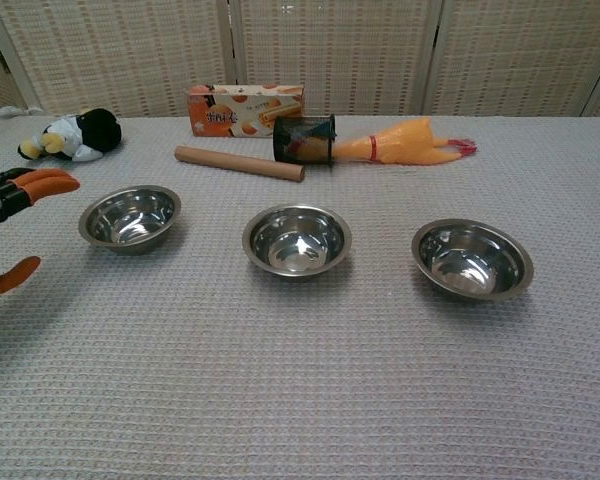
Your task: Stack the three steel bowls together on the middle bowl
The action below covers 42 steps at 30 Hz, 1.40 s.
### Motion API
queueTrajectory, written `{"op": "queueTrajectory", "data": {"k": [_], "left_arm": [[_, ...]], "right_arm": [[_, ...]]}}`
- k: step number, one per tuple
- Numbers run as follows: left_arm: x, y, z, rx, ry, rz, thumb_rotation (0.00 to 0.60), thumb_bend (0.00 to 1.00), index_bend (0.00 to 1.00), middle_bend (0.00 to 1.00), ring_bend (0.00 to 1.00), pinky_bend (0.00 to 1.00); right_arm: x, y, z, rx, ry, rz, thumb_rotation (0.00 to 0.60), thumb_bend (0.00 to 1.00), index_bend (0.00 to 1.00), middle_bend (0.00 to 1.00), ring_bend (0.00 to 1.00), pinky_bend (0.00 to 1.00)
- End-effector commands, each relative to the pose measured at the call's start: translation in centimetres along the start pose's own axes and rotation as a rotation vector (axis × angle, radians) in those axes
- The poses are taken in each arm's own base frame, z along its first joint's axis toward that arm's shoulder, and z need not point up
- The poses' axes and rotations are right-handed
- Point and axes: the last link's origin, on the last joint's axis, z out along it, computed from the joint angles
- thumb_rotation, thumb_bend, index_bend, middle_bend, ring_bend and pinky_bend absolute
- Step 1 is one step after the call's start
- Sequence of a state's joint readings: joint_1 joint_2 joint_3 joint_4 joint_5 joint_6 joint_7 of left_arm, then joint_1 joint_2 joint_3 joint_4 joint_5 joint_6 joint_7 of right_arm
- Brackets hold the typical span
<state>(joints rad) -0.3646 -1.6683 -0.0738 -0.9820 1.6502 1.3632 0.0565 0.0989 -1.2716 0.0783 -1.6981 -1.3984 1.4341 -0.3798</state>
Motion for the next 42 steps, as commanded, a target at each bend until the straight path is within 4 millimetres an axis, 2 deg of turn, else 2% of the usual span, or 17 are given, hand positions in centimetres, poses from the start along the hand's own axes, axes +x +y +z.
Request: {"op": "queueTrajectory", "data": {"k": [1, 4, 9, 12, 16, 19, 21, 26, 30, 35, 38, 42], "left_arm": [[-1.4, 1.4, 1.9, -0.040, -0.018, 0.022, 0.600, 0.46, 0.07, 0.00, 0.00, 0.12], [-2.2, 2.1, 2.9, -0.051, -0.029, 0.042, 0.600, 0.46, 0.08, 0.00, 0.00, 0.12], [-3.0, 2.8, 4.4, -0.061, -0.018, 0.076, 0.600, 0.46, 0.18, 0.02, 0.00, 0.12], [-3.2, 2.7, 4.6, -0.059, -0.022, 0.082, 0.600, 0.46, 0.22, 0.03, 0.00, 0.12], [-4.0, 2.0, 5.6, -0.032, -0.047, 0.122, 0.600, 0.46, 0.32, 0.06, 0.00, 0.12], [-4.2, 1.7, 6.0, -0.008, -0.036, 0.137, 0.600, 0.46, 0.44, 0.08, 0.01, 0.12], [-4.2, 1.6, 6.2, -0.003, -0.024, 0.143, 0.600, 0.46, 0.53, 0.12, 0.04, 0.12], [-3.8, 1.5, 7.1, 0.009, 0.025, 0.157, 0.600, 0.47, 0.67, 0.20, 0.08, 0.12], [-3.1, 1.5, 7.5, 0.012, 0.080, 0.141, 0.600, 0.47, 0.73, 0.25, 0.11, 0.13], [-1.8, 2.4, 7.7, -0.016, 0.176, 0.102, 0.600, 0.46, 0.74, 0.27, 0.12, 0.13], [-0.9, 3.8, 7.9, -0.056, 0.242, 0.089, 0.600, 0.46, 0.74, 0.27, 0.12, 0.13], [0.2, 6.7, 8.7, -0.123, 0.306, 0.065, 0.600, 0.47, 0.74, 0.27, 0.12, 0.13]], "right_arm": [[0.0, 0.1, 0.2, -0.007, 0.000, 0.000, 0.600, 0.09, 0.00, 0.00, 0.00, 0.00], [0.0, 0.2, 0.3, -0.015, 0.000, 0.004, 0.600, 0.09, 0.00, 0.00, 0.00, 0.00], [0.0, 0.4, 0.4, -0.025, -0.007, 0.008, 0.600, 0.09, 0.00, 0.00, 0.00, 0.00], [0.0, 0.4, 0.4, -0.025, -0.008, 0.009, 0.600, 0.09, 0.00, 0.00, 0.00, 0.00], [0.1, 0.5, 0.4, -0.024, -0.012, 0.020, 0.600, 0.09, 0.00, 0.00, 0.00, 0.00], [0.2, 0.5, 0.3, -0.020, -0.017, 0.024, 0.600, 0.09, 0.00, 0.00, 0.00, 0.00], [0.2, 0.5, 0.2, -0.017, -0.022, 0.025, 0.600, 0.09, 0.00, 0.00, 0.00, 0.00], [0.3, 0.4, 0.0, -0.009, -0.037, 0.032, 0.600, 0.09, 0.00, 0.00, 0.00, 0.00], [0.4, 0.5, 0.0, -0.016, -0.044, 0.036, 0.600, 0.09, 0.00, 0.00, 0.00, 0.00], [0.3, 0.4, -0.1, -0.010, -0.055, 0.039, 0.600, 0.09, 0.00, 0.00, 0.00, 0.00], [0.5, 0.3, -0.3, -0.004, -0.054, 0.044, 0.600, 0.09, 0.00, 0.00, 0.00, 0.00], [0.8, 0.2, -0.6, 0.009, -0.044, 0.055, 0.600, 0.09, 0.00, 0.00, 0.00, 0.00]]}}
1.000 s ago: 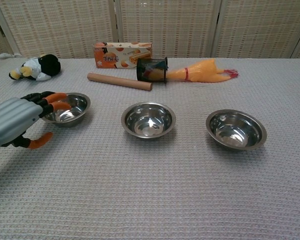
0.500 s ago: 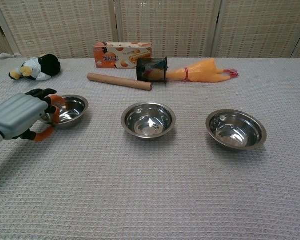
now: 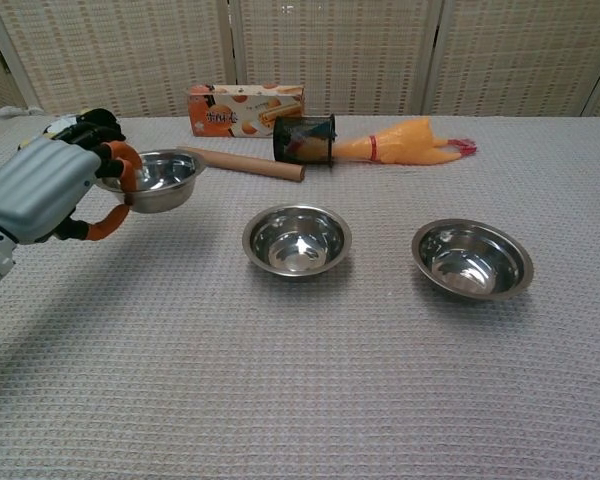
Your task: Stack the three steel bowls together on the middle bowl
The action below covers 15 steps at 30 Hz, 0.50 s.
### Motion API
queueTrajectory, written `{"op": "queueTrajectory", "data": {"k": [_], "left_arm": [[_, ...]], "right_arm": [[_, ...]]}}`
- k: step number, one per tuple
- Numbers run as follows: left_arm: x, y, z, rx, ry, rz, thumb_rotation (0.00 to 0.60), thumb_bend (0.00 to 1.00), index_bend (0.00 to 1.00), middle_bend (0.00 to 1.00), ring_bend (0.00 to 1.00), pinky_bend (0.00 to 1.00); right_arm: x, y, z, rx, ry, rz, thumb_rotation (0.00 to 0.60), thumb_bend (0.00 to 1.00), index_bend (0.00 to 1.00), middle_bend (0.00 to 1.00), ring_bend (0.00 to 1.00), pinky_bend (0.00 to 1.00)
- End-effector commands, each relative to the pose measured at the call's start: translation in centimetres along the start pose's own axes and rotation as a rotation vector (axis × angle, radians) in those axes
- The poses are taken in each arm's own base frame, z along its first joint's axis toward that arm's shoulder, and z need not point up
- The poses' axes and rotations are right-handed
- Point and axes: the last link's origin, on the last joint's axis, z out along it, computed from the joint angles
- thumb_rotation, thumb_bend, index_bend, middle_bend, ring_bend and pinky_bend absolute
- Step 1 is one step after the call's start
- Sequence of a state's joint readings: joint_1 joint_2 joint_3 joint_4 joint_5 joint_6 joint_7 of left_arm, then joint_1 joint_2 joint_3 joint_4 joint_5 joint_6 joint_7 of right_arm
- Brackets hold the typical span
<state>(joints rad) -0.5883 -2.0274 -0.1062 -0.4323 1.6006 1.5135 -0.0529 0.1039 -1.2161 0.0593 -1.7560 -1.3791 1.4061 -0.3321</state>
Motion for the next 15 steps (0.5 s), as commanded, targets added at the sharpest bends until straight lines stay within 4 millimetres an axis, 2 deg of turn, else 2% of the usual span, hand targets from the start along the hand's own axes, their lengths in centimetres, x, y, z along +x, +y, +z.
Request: {"op": "queueTrajectory", "data": {"k": [1, 7, 10, 15], "left_arm": [[0.9, 2.9, 1.2, -0.066, 0.055, -0.028, 0.600, 0.47, 0.74, 0.27, 0.12, 0.13], [1.1, 8.0, 2.7, -0.192, 0.044, -0.026, 0.600, 0.47, 0.73, 0.26, 0.12, 0.13], [0.7, 9.9, 3.7, -0.226, 0.017, -0.006, 0.600, 0.47, 0.73, 0.26, 0.12, 0.13], [0.2, 12.1, 4.2, -0.264, -0.012, 0.014, 0.600, 0.47, 0.67, 0.25, 0.12, 0.13]], "right_arm": [[0.3, -0.1, -0.3, 0.008, 0.007, 0.008, 0.600, 0.09, 0.00, 0.00, 0.00, 0.00], [0.9, 0.0, -0.8, 0.022, 0.021, 0.032, 0.600, 0.09, 0.00, 0.00, 0.00, 0.00], [1.1, 0.1, -0.9, 0.023, 0.018, 0.041, 0.600, 0.09, 0.00, 0.00, 0.00, 0.00], [1.5, 0.3, -1.1, 0.024, 0.025, 0.053, 0.600, 0.09, 0.00, 0.00, 0.00, 0.00]]}}
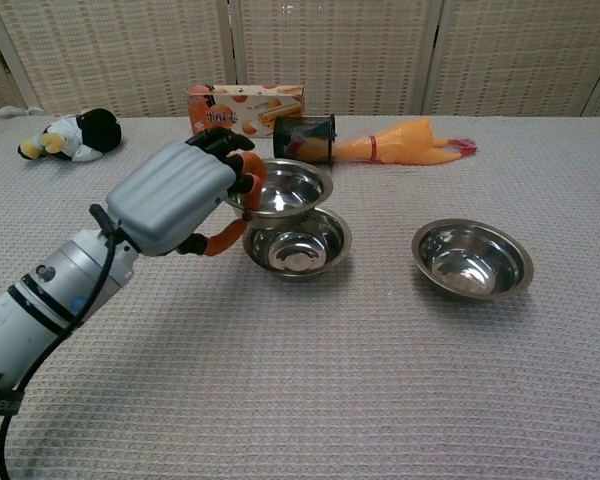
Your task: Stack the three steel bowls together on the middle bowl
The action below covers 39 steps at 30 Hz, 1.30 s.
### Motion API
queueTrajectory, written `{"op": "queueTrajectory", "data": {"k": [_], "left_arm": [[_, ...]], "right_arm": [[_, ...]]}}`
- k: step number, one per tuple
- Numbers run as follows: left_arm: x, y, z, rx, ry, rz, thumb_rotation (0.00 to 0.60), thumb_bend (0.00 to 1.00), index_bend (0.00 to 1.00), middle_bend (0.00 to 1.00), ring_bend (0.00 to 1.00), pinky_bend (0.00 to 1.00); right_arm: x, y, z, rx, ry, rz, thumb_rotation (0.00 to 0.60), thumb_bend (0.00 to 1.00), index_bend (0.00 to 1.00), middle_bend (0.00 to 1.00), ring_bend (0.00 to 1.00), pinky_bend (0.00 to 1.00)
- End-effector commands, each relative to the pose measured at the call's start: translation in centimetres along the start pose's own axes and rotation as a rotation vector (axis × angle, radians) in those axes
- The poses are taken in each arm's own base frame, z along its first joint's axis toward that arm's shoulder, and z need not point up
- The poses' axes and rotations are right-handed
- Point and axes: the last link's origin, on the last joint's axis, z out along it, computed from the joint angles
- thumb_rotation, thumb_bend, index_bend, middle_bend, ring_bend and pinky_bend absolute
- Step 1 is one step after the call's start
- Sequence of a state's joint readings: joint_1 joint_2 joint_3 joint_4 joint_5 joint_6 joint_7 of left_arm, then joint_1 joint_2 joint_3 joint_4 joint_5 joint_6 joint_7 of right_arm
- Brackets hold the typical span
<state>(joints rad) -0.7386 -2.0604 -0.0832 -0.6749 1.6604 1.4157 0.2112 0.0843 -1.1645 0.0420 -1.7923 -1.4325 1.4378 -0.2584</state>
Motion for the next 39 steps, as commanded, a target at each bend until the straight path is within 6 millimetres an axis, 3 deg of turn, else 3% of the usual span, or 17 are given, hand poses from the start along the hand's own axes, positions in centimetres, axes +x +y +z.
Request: {"op": "queueTrajectory", "data": {"k": [1, 4, 5, 7, 9, 12, 17, 25, 31, 39], "left_arm": [[-0.5, 1.6, 0.7, -0.030, -0.032, 0.025, 0.600, 0.47, 0.63, 0.24, 0.11, 0.13], [-1.2, 1.5, 0.6, -0.017, -0.084, 0.049, 0.600, 0.46, 0.35, 0.18, 0.07, 0.12], [-1.3, 1.4, 0.5, -0.016, -0.093, 0.052, 0.600, 0.46, 0.21, 0.15, 0.04, 0.12], [-1.2, 1.3, 0.1, -0.015, -0.111, 0.048, 0.600, 0.46, 0.06, 0.12, 0.02, 0.12], [-1.1, 1.3, -0.2, -0.017, -0.131, 0.047, 0.600, 0.46, 0.00, 0.08, 0.00, 0.12], [-0.7, 1.2, -0.7, -0.020, -0.176, 0.049, 0.600, 0.46, 0.00, 0.01, 0.00, 0.11], [1.8, -0.5, -3.5, 0.005, -0.197, 0.044, 0.600, 0.46, 0.00, 0.00, 0.00, 0.11], [4.9, -8.3, -12.9, 0.262, -0.274, 0.027, 0.600, 0.46, 0.00, 0.00, 0.00, 0.11], [6.2, -11.5, -17.6, 0.409, -0.252, 0.003, 0.600, 0.46, 0.00, 0.00, 0.00, 0.10], [7.5, -13.7, -19.8, 0.487, -0.211, -0.018, 0.600, 0.46, 0.00, 0.00, 0.00, 0.10]], "right_arm": [[0.2, 0.1, -0.1, -0.001, 0.006, 0.005, 0.600, 0.09, 0.00, 0.00, 0.00, 0.00], [0.4, 0.1, -0.2, 0.004, 0.011, 0.008, 0.600, 0.09, 0.00, 0.00, 0.00, 0.00], [0.4, 0.1, -0.3, 0.004, 0.012, 0.008, 0.600, 0.09, 0.00, 0.00, 0.00, 0.00], [0.3, 0.1, -0.2, 0.004, 0.010, 0.006, 0.600, 0.09, 0.00, 0.00, 0.00, 0.00], [0.1, 0.0, -0.2, 0.004, 0.003, 0.003, 0.600, 0.09, 0.00, 0.00, 0.00, 0.00], [-0.2, -0.2, -0.1, 0.010, -0.009, -0.005, 0.600, 0.09, 0.00, 0.00, 0.00, 0.00], [-1.3, -1.1, 0.3, 0.055, -0.031, -0.023, 0.600, 0.09, 0.00, 0.00, 0.00, 0.00], [-4.5, -4.1, 3.5, 0.204, -0.113, -0.085, 0.600, 0.09, 0.01, 0.00, 0.00, 0.00], [-8.1, -7.3, 6.4, 0.307, -0.157, -0.121, 0.600, 0.12, 0.21, 0.00, 0.00, 0.00], [-12.1, -10.7, 8.9, 0.381, -0.180, -0.139, 0.600, 0.23, 0.43, 0.00, 0.00, 0.00]]}}
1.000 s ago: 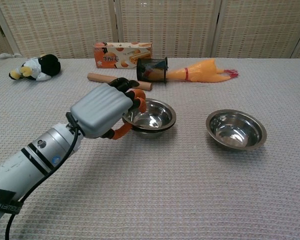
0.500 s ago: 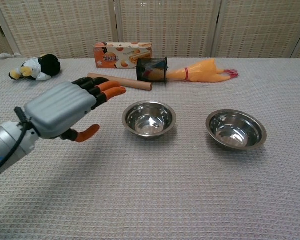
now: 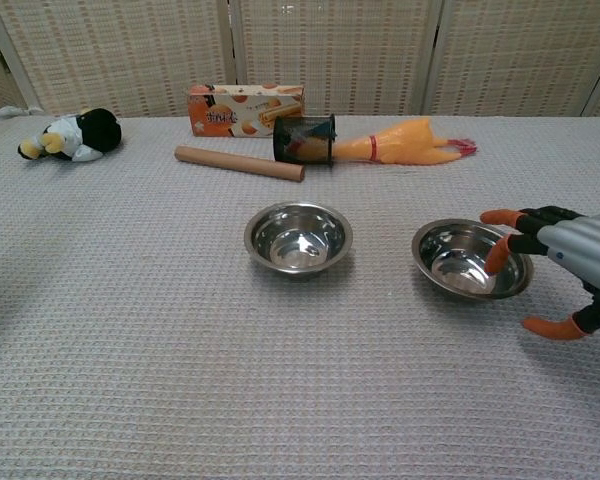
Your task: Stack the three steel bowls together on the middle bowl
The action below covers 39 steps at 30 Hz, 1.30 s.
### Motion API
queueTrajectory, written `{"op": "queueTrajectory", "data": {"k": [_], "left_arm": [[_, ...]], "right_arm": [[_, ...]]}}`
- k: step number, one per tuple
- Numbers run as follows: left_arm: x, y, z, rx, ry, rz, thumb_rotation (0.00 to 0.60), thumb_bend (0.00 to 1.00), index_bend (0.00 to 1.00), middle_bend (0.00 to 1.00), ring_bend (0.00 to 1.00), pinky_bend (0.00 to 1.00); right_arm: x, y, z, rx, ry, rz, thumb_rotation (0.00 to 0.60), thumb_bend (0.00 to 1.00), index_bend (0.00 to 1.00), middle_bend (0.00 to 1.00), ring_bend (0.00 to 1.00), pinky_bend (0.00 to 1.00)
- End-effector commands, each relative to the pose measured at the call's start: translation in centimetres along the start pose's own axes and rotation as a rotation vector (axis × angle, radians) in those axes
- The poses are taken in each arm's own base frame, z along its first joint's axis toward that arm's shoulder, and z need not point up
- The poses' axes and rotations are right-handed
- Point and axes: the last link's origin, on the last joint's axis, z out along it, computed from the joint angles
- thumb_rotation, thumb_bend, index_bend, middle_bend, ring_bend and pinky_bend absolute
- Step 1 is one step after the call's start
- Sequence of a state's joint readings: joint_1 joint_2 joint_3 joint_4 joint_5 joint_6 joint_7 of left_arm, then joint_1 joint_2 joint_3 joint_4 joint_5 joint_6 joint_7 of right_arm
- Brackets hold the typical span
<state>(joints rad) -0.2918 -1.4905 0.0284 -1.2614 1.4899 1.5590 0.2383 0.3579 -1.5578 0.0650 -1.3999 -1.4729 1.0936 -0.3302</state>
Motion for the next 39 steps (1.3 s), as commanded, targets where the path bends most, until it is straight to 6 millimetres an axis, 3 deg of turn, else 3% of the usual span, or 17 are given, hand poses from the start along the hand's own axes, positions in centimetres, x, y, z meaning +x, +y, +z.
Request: {"op": "queueTrajectory", "data": {"k": [1, 7, 12, 18, 25, 29, 33, 35, 37, 39], "left_arm": [[0.5, -1.2, -0.3, 0.026, 0.016, -0.004, 0.600, 0.46, 0.00, 0.00, 0.00, 0.10], [0.9, -2.2, -0.6, 0.049, 0.031, -0.020, 0.600, 0.46, 0.00, 0.00, 0.00, 0.10], [1.0, -2.7, -0.8, 0.058, 0.036, -0.029, 0.600, 0.46, 0.00, 0.00, 0.00, 0.10], [1.3, -3.0, -0.8, 0.066, 0.043, -0.044, 0.600, 0.45, 0.00, 0.00, 0.00, 0.10], [2.0, -3.7, -0.7, 0.084, 0.060, -0.065, 0.600, 0.46, 0.00, 0.00, 0.00, 0.10], [2.3, -4.1, -0.8, 0.092, 0.064, -0.078, 0.600, 0.46, 0.00, 0.00, 0.00, 0.10], [2.5, -4.4, -0.8, 0.095, 0.066, -0.087, 0.600, 0.46, 0.00, 0.00, 0.00, 0.10], [2.7, -4.5, -0.8, 0.098, 0.072, -0.093, 0.600, 0.46, 0.00, 0.00, 0.00, 0.10], [2.8, -4.6, -0.8, 0.099, 0.076, -0.096, 0.600, 0.46, 0.00, 0.00, 0.00, 0.10], [2.8, -4.6, -0.9, 0.097, 0.073, -0.095, 0.600, 0.46, 0.00, 0.00, 0.00, 0.10]], "right_arm": [[-1.0, -1.5, 2.0, 0.036, 0.008, -0.008, 0.600, 0.25, 0.47, 0.00, 0.00, 0.00], [-1.3, -2.4, 3.4, 0.040, 0.064, 0.000, 0.600, 0.36, 0.62, 0.02, 0.00, 0.00], [0.4, -3.4, 3.5, 0.072, 0.200, 0.012, 0.600, 0.39, 0.73, 0.09, 0.00, 0.02], [3.1, -5.4, 4.3, 0.118, 0.297, 0.028, 0.600, 0.39, 0.74, 0.10, 0.00, 0.03], [4.2, -10.3, 8.7, 0.190, 0.285, 0.003, 0.600, 0.39, 0.71, 0.10, 0.00, 0.03], [3.3, -12.4, 11.2, 0.195, 0.227, 0.000, 0.600, 0.38, 0.63, 0.10, 0.00, 0.03], [2.3, -13.3, 12.8, 0.180, 0.182, 0.000, 0.600, 0.38, 0.38, 0.09, 0.00, 0.03], [2.0, -13.1, 12.6, 0.172, 0.154, -0.028, 0.600, 0.36, 0.17, 0.05, 0.00, 0.02], [2.2, -12.7, 11.8, 0.171, 0.143, -0.043, 0.600, 0.26, 0.00, 0.00, 0.00, 0.00], [2.8, -12.1, 10.9, 0.171, 0.146, -0.032, 0.600, 0.18, 0.00, 0.00, 0.00, 0.00]]}}
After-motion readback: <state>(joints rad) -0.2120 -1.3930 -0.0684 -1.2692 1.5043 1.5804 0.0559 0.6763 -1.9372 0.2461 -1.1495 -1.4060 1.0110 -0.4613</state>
